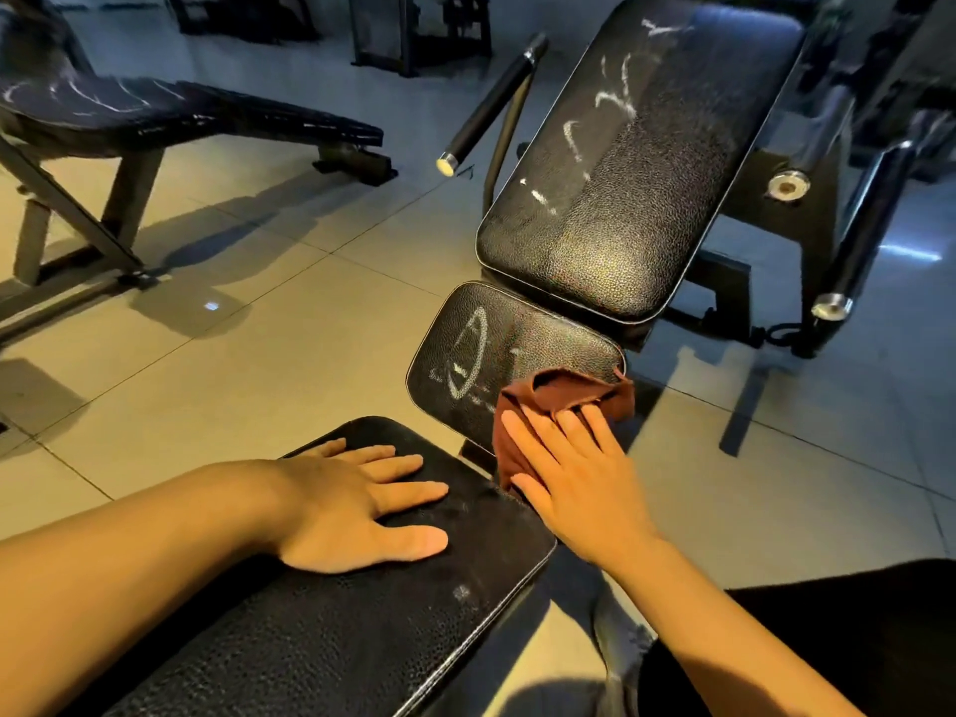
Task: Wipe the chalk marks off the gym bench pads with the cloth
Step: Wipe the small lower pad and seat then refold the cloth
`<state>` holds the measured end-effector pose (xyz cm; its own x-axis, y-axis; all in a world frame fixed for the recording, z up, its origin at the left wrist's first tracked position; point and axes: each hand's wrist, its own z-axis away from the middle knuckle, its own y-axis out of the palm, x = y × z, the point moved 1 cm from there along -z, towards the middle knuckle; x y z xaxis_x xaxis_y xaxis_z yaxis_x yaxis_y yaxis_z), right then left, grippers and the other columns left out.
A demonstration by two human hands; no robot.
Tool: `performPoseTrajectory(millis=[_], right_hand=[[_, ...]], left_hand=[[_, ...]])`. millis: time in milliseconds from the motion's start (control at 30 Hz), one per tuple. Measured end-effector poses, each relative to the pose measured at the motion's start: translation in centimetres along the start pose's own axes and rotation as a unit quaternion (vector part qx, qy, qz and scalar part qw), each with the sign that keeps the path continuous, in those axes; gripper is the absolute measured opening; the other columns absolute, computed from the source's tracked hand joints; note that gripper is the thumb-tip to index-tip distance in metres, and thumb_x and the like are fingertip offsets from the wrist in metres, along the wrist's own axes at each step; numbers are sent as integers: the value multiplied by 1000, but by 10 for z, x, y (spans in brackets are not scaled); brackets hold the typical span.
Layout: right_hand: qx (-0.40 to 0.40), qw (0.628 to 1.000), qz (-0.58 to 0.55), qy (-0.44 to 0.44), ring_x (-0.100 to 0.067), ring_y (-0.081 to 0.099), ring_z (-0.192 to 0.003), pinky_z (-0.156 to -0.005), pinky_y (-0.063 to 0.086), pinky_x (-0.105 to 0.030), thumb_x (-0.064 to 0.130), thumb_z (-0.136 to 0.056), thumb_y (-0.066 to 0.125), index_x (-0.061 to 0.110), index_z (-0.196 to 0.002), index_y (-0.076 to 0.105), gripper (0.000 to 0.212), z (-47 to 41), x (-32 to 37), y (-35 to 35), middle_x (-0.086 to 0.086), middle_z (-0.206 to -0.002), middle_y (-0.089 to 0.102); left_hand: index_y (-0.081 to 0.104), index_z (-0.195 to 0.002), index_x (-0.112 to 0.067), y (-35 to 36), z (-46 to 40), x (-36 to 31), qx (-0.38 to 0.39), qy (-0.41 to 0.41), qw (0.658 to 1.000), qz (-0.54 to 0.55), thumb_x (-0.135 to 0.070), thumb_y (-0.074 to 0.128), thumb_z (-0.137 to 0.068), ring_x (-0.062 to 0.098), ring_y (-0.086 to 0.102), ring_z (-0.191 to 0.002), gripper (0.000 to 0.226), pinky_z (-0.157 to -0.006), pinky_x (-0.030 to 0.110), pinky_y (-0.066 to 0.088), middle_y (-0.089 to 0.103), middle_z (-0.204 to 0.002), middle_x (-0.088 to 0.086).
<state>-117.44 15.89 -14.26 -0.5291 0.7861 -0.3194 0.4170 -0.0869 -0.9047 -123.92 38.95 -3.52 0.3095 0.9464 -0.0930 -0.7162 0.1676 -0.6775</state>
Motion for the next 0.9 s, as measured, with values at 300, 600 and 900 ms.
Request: performPoseTrajectory(millis=[300, 600, 900], right_hand=[[-37, 983, -26, 178, -37, 46, -125, -115, 17, -50, 58, -88, 39, 9, -148, 38, 78, -72, 6, -7, -14, -136, 53], [-31, 995, -17, 95, -33, 48, -115, -112, 24, -50, 42, -93, 37, 10, -146, 42, 62, -24, 10, -3, -10, -121, 59], [-58, 972, -30, 225, -34, 42, -127, -112, 17, -51, 41, -92, 31, 11, -147, 39, 63, -65, 3, -7, -11, -148, 44]], left_hand=[[-3, -146, -56, 2, -5, 1, 0, -5, 1000, 9, -78, 7, -77, 4, -20, -144, 73, -118, 37, -13, -16, -158, -20], [-2, -147, -54, 2, -7, 4, -14, 6, 1000, 11, -75, 12, -86, 4, -19, -145, 66, -118, 37, -13, -14, -159, -19], [-4, -144, -59, 3, -8, 4, -22, 11, 999, 21, -86, -4, -52, 1, -21, -143, 96, -116, 34, -15, -16, -157, -23]])
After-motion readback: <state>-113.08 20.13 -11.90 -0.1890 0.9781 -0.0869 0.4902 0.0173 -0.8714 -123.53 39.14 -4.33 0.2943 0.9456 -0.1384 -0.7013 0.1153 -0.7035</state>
